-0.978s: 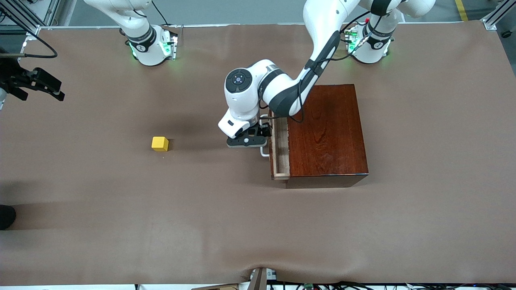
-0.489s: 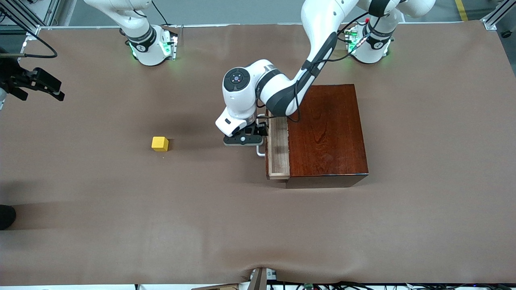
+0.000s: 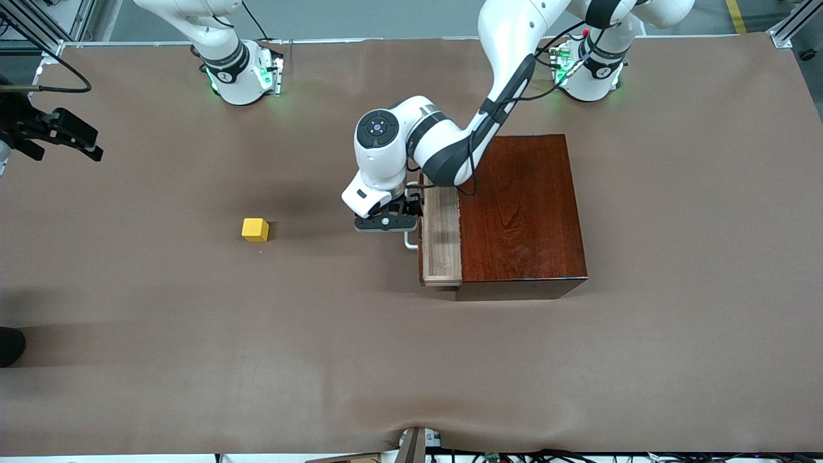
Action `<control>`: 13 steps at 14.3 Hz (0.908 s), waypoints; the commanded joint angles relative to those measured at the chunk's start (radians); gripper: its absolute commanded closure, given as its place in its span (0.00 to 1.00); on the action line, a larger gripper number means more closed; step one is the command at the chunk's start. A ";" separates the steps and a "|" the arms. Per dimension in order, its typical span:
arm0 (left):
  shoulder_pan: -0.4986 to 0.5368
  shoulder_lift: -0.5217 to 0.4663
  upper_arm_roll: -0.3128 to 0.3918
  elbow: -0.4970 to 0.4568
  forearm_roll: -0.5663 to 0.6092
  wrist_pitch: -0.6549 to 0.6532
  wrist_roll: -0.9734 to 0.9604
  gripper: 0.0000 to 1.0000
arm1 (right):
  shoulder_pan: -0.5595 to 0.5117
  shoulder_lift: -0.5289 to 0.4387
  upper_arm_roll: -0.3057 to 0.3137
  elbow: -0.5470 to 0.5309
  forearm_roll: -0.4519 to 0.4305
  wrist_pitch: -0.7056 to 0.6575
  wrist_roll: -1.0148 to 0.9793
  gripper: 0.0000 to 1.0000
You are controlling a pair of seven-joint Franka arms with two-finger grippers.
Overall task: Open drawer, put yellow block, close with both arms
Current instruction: 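Pull the drawer open by its handle with the left gripper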
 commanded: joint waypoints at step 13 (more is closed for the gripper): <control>-0.023 0.072 -0.010 0.078 -0.052 0.221 -0.037 0.00 | 0.004 0.007 0.014 0.010 0.008 -0.016 0.002 0.00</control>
